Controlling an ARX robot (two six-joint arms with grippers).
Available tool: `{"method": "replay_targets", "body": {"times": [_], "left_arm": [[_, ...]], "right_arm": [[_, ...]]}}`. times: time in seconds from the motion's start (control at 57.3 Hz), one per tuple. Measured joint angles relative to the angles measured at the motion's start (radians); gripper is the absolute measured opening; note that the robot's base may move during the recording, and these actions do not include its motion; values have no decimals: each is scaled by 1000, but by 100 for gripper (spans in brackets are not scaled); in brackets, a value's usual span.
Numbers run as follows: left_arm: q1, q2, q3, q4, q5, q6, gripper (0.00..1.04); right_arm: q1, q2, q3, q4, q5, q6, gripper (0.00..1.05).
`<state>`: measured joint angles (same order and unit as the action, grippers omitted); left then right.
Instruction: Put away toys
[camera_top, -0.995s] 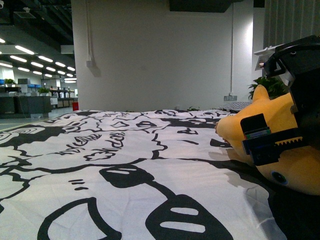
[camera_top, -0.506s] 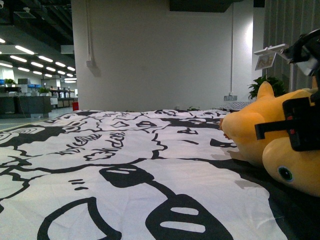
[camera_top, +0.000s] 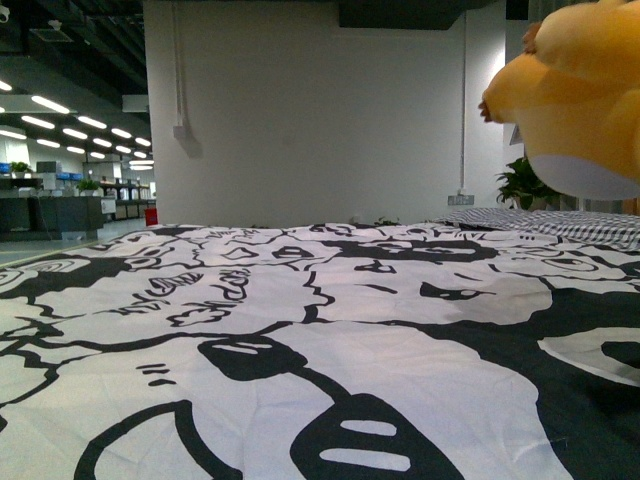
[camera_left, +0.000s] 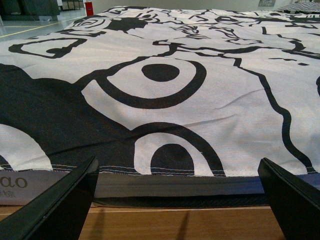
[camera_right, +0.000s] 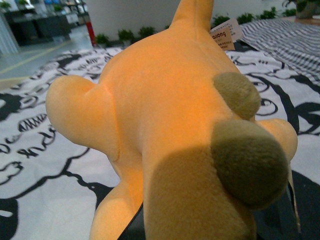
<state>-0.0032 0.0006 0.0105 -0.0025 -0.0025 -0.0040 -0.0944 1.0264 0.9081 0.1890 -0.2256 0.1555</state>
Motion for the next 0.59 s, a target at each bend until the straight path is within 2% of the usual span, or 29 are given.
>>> {"method": "replay_targets", "body": {"times": [0.279, 0.401, 0.593], "left_arm": [[0, 0, 0, 0, 0, 0, 98], [0, 0, 0, 0, 0, 0, 98], [0, 0, 0, 0, 0, 0, 98]], "right_arm": [[-230, -272, -153, -10, -290, 168, 7], [-238, -351, -173, -84, -295, 170, 7], [-238, -358, -180, -89, -294, 170, 7]]}}
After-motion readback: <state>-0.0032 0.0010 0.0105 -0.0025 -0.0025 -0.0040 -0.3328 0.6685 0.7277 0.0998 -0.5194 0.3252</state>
